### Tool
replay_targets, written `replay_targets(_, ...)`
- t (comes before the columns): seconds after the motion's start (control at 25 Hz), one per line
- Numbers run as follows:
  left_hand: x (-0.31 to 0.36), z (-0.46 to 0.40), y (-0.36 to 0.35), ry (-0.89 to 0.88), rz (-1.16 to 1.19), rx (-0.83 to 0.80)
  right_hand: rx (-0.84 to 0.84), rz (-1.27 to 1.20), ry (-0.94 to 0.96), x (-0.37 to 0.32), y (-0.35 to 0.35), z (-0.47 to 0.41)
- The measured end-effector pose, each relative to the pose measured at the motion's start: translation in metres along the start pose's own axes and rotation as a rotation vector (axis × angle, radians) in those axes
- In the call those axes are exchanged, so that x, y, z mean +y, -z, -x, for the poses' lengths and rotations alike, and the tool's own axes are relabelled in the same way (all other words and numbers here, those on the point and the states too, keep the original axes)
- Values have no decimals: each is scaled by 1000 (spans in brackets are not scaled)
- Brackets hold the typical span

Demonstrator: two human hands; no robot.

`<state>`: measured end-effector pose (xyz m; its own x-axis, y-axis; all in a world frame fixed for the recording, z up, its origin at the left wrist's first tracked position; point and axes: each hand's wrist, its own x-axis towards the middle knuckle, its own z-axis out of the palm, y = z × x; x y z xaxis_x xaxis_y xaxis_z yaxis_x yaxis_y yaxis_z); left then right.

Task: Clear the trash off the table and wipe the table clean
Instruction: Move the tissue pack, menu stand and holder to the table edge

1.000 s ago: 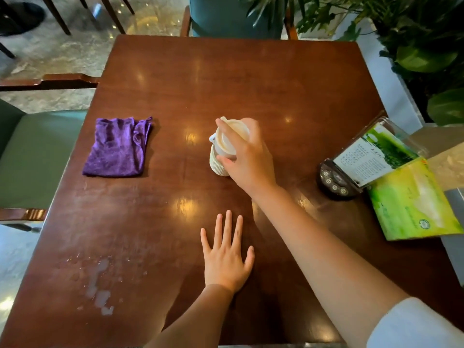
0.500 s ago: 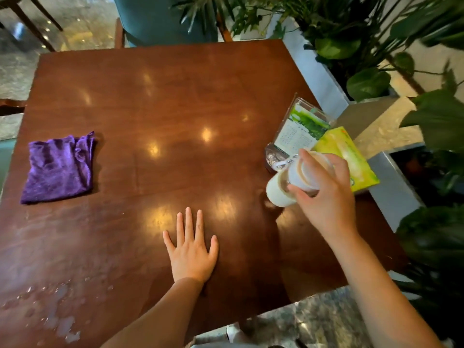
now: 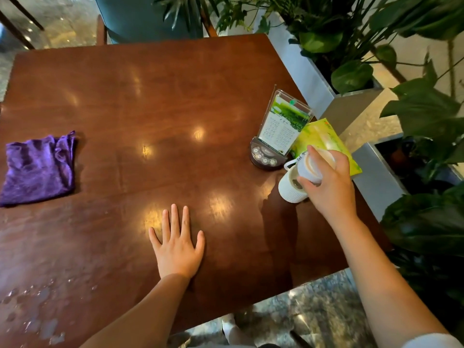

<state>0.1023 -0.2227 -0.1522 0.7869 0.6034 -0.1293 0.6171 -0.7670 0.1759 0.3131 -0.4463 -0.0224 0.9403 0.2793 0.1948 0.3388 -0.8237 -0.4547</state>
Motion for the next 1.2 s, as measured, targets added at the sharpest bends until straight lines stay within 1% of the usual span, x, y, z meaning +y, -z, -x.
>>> replay_targets(0.12,0,0,-1,2,-1,2,-36,114,37,-1,-1,-5)
replay_targets(0.28,0,0,-2,10,-3,11,35,408,156,-2,0,5)
replay_targets(0.44,-2,0,-3,6,-10,8,55,425,163,-13,-1,19)
replay_targets(0.56,-1,1,2,15,-30,-46,40,396,280,-34,-9,37)
replay_targets(0.64,0,-2,7,9,-30,-107,-27,340,369,-55,-19,48)
replay_targets(0.72,0,-6,16,3,-16,-198,-140,331,436,-78,-30,58)
replay_targets(0.8,0,-7,30,-1,8,-253,-242,336,500,-100,-39,61)
replay_targets(0.88,-2,-9,48,-2,105,-234,-339,304,543,-119,-47,60)
replay_targets(0.96,-10,-8,69,17,217,-166,-443,254,584,-136,-54,56)
replay_targets(1.08,-37,-9,105,82,232,-143,-581,158,637,-169,-65,45)
replay_targets(1.2,-77,-9,138,164,263,-137,-683,118,725,-212,-78,37)
